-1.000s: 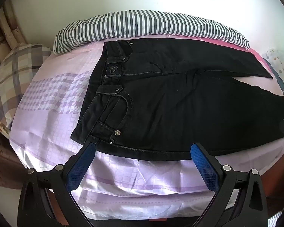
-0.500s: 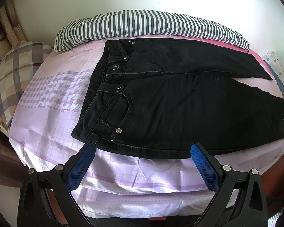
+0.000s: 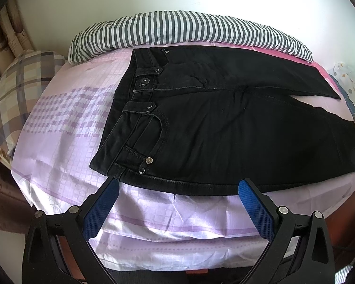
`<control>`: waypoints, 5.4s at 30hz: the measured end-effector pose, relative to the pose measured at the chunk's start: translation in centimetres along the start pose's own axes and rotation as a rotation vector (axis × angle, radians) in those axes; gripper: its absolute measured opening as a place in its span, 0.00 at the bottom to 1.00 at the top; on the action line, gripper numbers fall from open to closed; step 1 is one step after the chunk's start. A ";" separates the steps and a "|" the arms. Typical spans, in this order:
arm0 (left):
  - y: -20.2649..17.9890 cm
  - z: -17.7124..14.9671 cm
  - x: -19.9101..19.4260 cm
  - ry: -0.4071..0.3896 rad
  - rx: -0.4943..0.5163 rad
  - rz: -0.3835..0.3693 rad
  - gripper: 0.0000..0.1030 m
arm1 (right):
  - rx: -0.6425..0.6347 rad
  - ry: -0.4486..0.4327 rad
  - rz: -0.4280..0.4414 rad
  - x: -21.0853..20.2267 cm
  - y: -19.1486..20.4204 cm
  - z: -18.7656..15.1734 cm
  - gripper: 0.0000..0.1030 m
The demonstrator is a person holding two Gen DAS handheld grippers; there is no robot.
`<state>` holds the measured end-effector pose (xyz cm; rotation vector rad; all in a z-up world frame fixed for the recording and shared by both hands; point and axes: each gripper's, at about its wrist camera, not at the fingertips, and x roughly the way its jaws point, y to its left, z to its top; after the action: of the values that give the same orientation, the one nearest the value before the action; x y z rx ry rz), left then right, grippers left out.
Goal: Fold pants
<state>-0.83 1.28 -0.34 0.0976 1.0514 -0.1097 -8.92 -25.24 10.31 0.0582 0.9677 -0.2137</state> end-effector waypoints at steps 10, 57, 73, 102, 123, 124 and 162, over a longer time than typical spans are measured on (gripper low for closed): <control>0.0 -0.2 -0.3 -0.012 -0.005 0.002 0.98 | -0.004 -0.016 0.014 -0.4 0.0 -0.4 0.99; -0.4 -0.1 -1.3 -0.079 0.018 0.007 0.98 | 0.029 -0.053 0.024 -0.7 -0.5 -0.1 0.99; -0.4 0.1 -1.3 -0.093 0.021 -0.003 0.98 | 0.049 -0.071 0.009 -0.7 -1.1 0.1 0.99; 1.9 3.3 0.6 -0.094 -0.004 -0.046 0.98 | 0.025 -0.026 0.146 1.1 -1.7 1.9 0.99; 13.2 17.7 7.7 -0.100 -0.051 -0.187 0.78 | 0.025 0.018 0.174 7.2 -1.4 8.5 1.00; 13.4 18.4 8.2 -0.102 -0.045 -0.201 0.78 | 0.020 0.023 0.175 7.5 -1.2 8.7 1.00; 16.7 27.3 25.0 0.125 -0.197 -0.590 0.38 | -0.178 0.098 0.243 20.9 7.4 17.8 0.99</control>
<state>37.18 13.10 -8.17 -0.3926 1.1853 -0.5374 18.47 -23.85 2.87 0.0227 1.0637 0.1005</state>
